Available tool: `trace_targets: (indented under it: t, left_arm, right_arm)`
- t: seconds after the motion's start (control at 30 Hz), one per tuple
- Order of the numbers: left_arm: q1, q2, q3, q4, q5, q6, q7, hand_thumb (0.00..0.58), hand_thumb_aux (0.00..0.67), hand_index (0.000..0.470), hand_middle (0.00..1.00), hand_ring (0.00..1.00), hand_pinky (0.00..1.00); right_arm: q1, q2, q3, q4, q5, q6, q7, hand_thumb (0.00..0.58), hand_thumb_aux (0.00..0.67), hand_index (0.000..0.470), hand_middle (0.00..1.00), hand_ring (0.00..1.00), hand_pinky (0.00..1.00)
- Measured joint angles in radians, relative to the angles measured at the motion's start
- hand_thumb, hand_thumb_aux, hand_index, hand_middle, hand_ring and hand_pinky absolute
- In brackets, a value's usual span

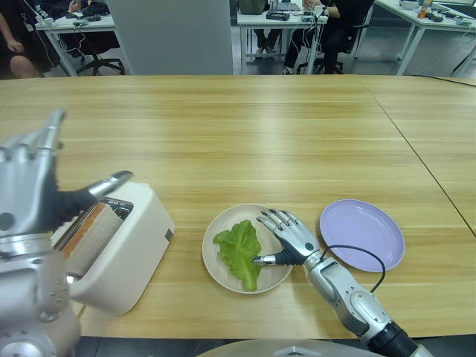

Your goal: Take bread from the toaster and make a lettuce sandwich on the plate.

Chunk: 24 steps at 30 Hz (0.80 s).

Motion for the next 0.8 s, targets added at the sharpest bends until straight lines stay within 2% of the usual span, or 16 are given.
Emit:
trace_targets:
  t: [0.23,0.3,0.33,0.37,0.4,0.43,0.47,0.5,0.53,0.8]
  left_arm:
    - [0.123,-0.015,0.029,0.104,-0.046,-0.017,-0.096,0.0,0.0,0.0,0.42,0.42,0.42]
    - [0.154,-0.02,0.013,0.12,-0.056,-0.025,-0.125,0.0,0.0,0.0,0.44,0.44,0.44]
    - [0.17,-0.031,-0.001,0.129,-0.067,-0.031,-0.141,0.0,0.0,0.0,0.44,0.44,0.44]
    - [0.185,-0.043,-0.02,0.137,-0.076,-0.035,-0.153,0.0,0.0,0.0,0.44,0.44,0.44]
    - [0.198,-0.054,-0.038,0.138,-0.093,-0.036,-0.17,0.0,0.0,0.0,0.44,0.44,0.44]
    - [0.205,-0.063,-0.05,0.139,-0.102,-0.036,-0.182,0.0,0.0,0.0,0.44,0.44,0.44]
    - [0.21,-0.07,-0.061,0.139,-0.107,-0.036,-0.191,0.0,0.0,0.0,0.45,0.45,0.45]
    - [0.211,-0.07,-0.063,0.139,-0.11,-0.036,-0.196,0.0,0.0,0.0,0.45,0.45,0.45]
    - [0.209,-0.07,-0.062,0.138,-0.118,-0.033,-0.203,0.0,0.0,0.0,0.45,0.45,0.45]
    - [0.207,-0.07,-0.06,0.133,-0.137,-0.027,-0.222,0.0,0.0,0.0,0.45,0.45,0.45]
  right_arm:
    - [0.02,0.012,0.032,-0.026,-0.053,0.012,-0.011,0.0,0.0,0.0,0.0,0.0,0.0]
    - [0.027,0.02,0.044,-0.027,-0.064,0.017,-0.011,0.124,0.076,0.052,0.0,0.0,0.0]
    - [0.03,0.024,0.051,-0.027,-0.073,0.021,-0.013,0.124,0.076,0.052,0.0,0.0,0.0]
    - [0.031,0.024,0.057,-0.027,-0.077,0.022,-0.013,0.307,0.21,0.144,0.0,0.0,0.0]
    - [0.03,0.024,0.062,-0.026,-0.081,0.022,-0.013,0.371,0.268,0.184,0.0,0.0,0.0]
    - [0.03,0.023,0.065,-0.024,-0.083,0.022,-0.013,0.371,0.268,0.184,0.0,0.0,0.0]
    - [0.03,0.021,0.069,-0.022,-0.088,0.023,-0.014,0.472,0.381,0.262,0.0,0.0,0.0]
    - [0.03,0.02,0.073,-0.018,-0.093,0.023,-0.015,0.573,0.596,0.409,0.0,0.0,0.0]
    - [0.03,0.019,0.074,-0.014,-0.096,0.023,-0.016,0.58,0.67,0.46,0.0,0.0,0.0]
    - [0.027,0.005,0.073,0.01,-0.101,0.033,-0.037,0.58,0.67,0.46,0.0,0.0,0.0]
